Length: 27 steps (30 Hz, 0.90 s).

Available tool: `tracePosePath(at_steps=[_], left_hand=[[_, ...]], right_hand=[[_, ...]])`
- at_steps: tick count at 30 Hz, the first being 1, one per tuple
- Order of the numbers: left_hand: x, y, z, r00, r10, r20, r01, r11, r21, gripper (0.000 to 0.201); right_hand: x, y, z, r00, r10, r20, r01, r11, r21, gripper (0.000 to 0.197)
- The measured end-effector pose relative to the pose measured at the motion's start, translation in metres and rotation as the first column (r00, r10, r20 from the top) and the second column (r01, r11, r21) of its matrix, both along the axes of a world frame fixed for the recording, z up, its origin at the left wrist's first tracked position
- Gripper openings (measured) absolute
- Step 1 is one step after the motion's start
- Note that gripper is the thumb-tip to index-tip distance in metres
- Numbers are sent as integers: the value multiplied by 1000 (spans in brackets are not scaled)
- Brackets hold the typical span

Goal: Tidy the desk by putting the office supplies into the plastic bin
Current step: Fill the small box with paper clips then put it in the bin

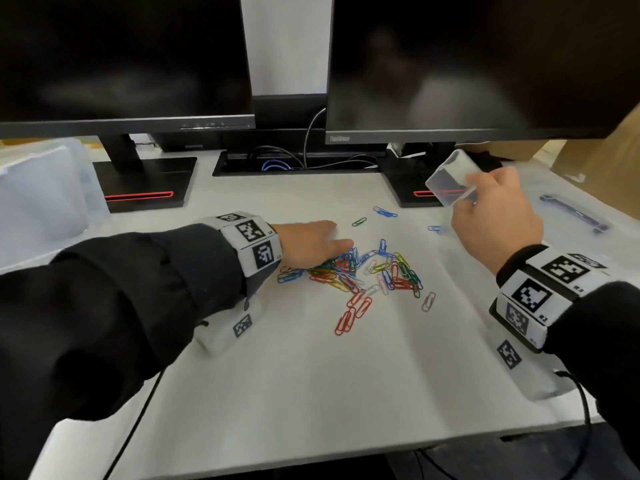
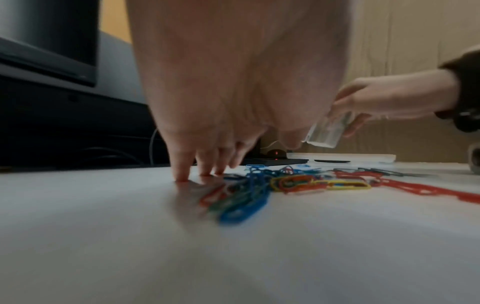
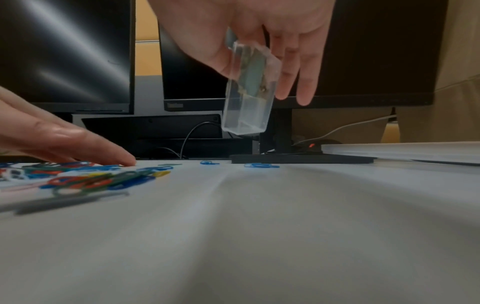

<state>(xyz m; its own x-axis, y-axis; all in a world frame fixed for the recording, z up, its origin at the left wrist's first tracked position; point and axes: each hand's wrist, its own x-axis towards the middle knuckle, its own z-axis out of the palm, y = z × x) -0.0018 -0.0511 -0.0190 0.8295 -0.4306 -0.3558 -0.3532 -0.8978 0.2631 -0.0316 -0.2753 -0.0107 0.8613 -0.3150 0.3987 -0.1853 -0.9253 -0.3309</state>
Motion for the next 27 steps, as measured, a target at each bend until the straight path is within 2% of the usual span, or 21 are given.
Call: tracePosePath(at_steps=[2, 4, 7, 9, 13, 16, 20, 23, 27], left_hand=[[1, -10, -1, 992, -87, -89, 87, 996, -4, 64], [3, -18, 0, 984, -135, -116, 128, 990, -63, 62], [16, -30, 0, 989, -100, 105, 117, 979, -169, 58], [31, -40, 0, 980, -68, 188, 107, 972, -209, 54], [57, -61, -1, 988, -110, 108, 118, 990, -77, 55], [63, -69, -2, 984, -162, 72, 163, 987, -13, 50], [52, -61, -2, 951, -226, 209, 260, 954, -151, 38], [44, -67, -2, 924, -246, 294, 318, 921, -227, 37], [49, -103, -4, 912, -334, 236, 382, 902, -199, 44]], right_hand=[[4, -3, -1, 1000, -12, -4, 12, 1000, 15, 38], [8, -6, -2, 1000, 6, -5, -6, 999, 37, 39], [12, -9, -3, 999, 40, 20, -42, 995, 86, 39], [14, -9, -1, 998, 51, 29, -54, 990, 133, 40], [22, -13, 2, 994, 21, 107, -43, 977, 210, 44], [26, -16, 1, 997, 3, 82, -22, 971, 238, 47], [31, -17, 0, 999, -1, 52, -9, 981, 196, 48], [32, -18, 1, 996, -10, 91, -11, 974, 228, 49], [33, -20, 1, 998, -23, 64, 9, 977, 213, 48]])
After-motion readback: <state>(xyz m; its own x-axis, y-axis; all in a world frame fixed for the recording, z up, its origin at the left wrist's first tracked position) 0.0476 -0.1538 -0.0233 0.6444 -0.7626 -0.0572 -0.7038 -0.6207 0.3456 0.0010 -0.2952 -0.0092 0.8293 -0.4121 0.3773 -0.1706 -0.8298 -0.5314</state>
